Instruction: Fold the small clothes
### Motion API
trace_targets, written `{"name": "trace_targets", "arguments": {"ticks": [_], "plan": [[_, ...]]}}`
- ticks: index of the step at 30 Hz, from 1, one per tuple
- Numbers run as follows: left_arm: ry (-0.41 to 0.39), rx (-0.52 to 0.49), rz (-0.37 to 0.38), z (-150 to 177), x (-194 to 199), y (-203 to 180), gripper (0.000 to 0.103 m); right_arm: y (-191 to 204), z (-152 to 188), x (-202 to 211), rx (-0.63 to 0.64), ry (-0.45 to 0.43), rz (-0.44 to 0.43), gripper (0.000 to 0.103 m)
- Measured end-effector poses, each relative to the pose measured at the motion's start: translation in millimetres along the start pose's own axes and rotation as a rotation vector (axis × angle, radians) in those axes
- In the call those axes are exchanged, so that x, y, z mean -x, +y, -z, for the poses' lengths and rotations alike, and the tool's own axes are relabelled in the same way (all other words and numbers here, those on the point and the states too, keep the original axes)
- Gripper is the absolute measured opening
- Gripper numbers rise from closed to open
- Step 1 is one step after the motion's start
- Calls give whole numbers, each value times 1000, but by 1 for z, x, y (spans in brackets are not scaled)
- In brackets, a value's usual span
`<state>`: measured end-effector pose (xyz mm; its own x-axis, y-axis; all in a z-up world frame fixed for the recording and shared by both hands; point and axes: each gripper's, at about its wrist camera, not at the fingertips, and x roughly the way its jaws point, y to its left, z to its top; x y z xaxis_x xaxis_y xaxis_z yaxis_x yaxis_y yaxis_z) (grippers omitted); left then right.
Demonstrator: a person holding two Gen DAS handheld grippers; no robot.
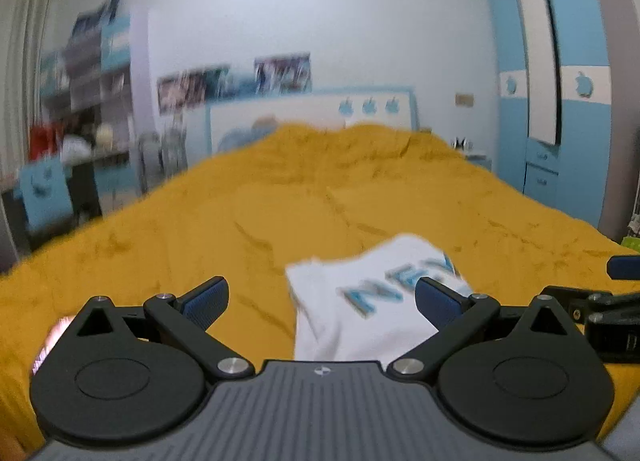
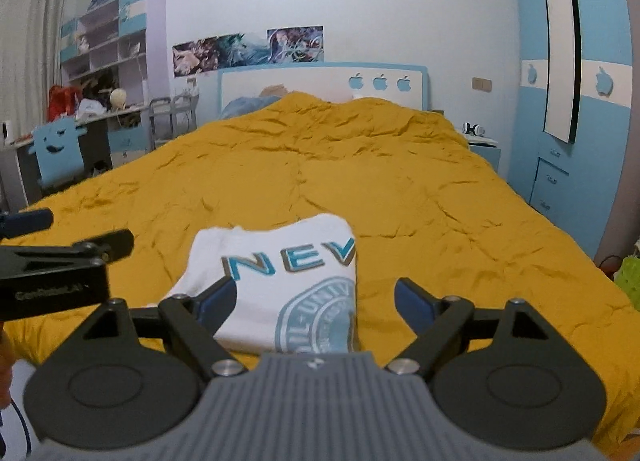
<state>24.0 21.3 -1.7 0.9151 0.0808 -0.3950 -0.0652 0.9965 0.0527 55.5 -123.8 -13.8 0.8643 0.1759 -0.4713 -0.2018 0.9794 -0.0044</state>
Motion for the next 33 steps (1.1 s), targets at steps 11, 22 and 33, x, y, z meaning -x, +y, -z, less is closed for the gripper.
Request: {"name": "trace_targets", "arguments": {"ticks": [11, 22, 33], "plan": [[178, 16, -19, 28, -9, -3, 103, 8, 33, -17, -29, 184, -24, 82], [215, 23, -21, 34, -10, -7, 103, 4, 37, -24, -62, 203, 6, 82], [215, 24, -23, 34, -10, -7, 103, 6, 36, -20, -56, 181, 0, 82]]}}
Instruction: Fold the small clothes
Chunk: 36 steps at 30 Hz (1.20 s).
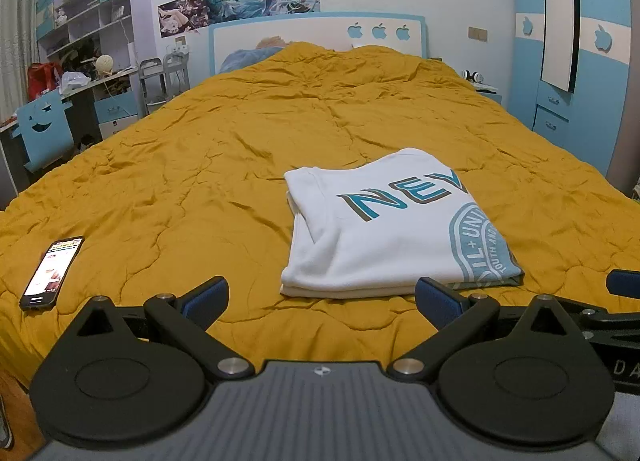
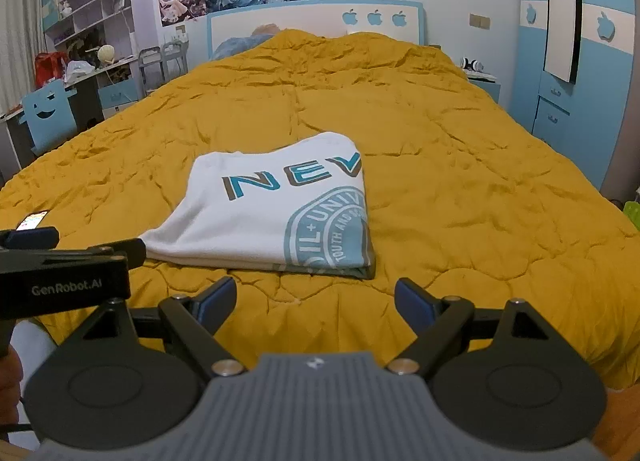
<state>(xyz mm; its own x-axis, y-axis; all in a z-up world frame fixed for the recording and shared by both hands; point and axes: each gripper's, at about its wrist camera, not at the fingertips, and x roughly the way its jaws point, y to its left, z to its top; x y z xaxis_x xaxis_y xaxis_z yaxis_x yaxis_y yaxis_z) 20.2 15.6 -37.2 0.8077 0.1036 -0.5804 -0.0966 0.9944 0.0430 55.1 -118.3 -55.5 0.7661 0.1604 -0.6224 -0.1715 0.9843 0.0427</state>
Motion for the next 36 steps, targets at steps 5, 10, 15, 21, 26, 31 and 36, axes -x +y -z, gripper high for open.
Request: {"name": "trace_targets", "arguments": {"ticks": [5, 10, 15, 21, 26, 31, 36], "plan": [[2, -1, 0, 0, 0, 1, 103, 1, 0, 2, 4, -9, -1, 82], [1, -2, 1, 0, 0, 1, 103, 1, 0, 2, 7, -14, -2, 82], [2, -1, -1, 0, 0, 1, 103, 1, 0, 2, 7, -16, -2, 82], [3, -2, -2, 0, 0, 2, 103, 2, 1, 2, 9, -22, -1, 82], [3, -3, -1, 0, 0, 2, 103, 2, 1, 2, 8, -22, 0, 82], [3, -3, -1, 0, 0, 3, 103, 2, 1, 2, 8, -22, 0, 82], [3, -4, -1, 0, 0, 3, 103, 3, 1, 2, 4, -18, 2, 82]]}}
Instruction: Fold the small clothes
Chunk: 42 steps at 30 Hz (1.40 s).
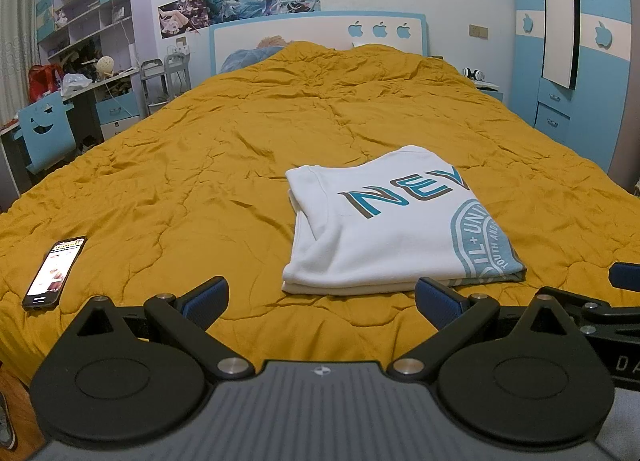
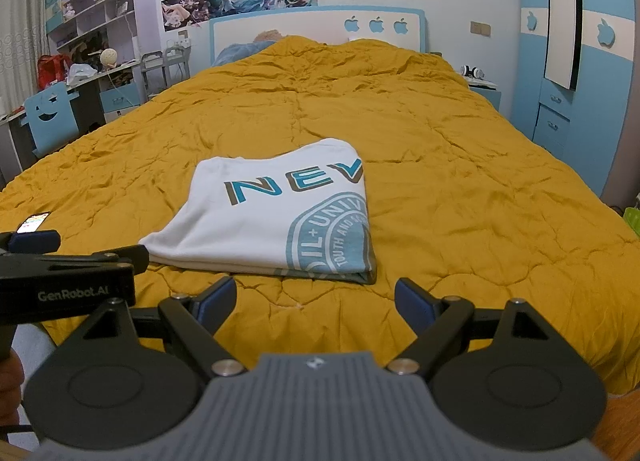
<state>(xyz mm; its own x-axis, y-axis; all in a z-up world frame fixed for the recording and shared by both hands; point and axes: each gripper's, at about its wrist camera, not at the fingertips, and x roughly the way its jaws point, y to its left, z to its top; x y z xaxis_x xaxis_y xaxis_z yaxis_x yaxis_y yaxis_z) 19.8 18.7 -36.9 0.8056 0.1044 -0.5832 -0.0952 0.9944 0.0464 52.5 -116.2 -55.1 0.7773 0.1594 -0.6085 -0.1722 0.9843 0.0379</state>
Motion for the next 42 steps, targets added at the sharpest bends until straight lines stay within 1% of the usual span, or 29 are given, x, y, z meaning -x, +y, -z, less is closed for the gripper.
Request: {"name": "trace_targets", "arguments": {"ticks": [42], "plan": [[-7, -5, 3, 0, 1, 3, 103, 2, 0, -1, -6, 9, 4, 82]]}}
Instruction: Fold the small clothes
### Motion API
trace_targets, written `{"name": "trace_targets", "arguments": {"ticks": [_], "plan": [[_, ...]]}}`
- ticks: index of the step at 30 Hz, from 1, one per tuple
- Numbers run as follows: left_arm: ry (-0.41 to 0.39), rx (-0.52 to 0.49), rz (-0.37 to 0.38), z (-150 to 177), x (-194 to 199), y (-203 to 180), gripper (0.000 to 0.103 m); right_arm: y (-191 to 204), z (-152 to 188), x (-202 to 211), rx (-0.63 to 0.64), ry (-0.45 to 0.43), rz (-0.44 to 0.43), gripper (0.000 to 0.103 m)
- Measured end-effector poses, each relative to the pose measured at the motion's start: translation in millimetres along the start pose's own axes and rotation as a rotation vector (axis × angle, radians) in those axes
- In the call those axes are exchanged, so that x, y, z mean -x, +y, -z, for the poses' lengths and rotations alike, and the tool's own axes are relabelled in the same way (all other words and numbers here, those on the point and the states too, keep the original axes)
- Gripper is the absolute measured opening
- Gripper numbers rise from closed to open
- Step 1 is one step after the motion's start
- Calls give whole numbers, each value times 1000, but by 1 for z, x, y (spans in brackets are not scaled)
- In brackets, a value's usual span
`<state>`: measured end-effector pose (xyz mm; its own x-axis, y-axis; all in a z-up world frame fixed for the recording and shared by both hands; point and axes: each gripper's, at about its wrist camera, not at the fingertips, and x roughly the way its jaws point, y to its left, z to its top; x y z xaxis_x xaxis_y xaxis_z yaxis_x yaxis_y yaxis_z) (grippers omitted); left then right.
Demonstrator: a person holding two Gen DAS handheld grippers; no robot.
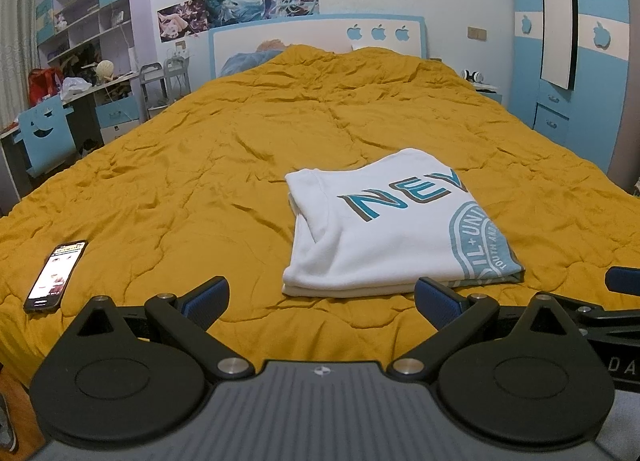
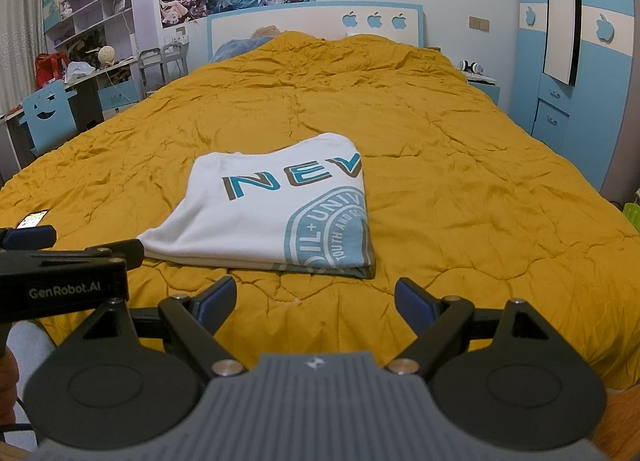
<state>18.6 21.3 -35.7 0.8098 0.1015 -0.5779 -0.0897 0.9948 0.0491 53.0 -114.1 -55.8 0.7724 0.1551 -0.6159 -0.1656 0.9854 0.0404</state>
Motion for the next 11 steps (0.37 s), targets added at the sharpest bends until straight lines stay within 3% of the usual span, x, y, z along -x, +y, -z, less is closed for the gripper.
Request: {"name": "trace_targets", "arguments": {"ticks": [11], "plan": [[-1, -2, 0, -1, 0, 6, 103, 1, 0, 0, 0, 0, 1, 82]]}}
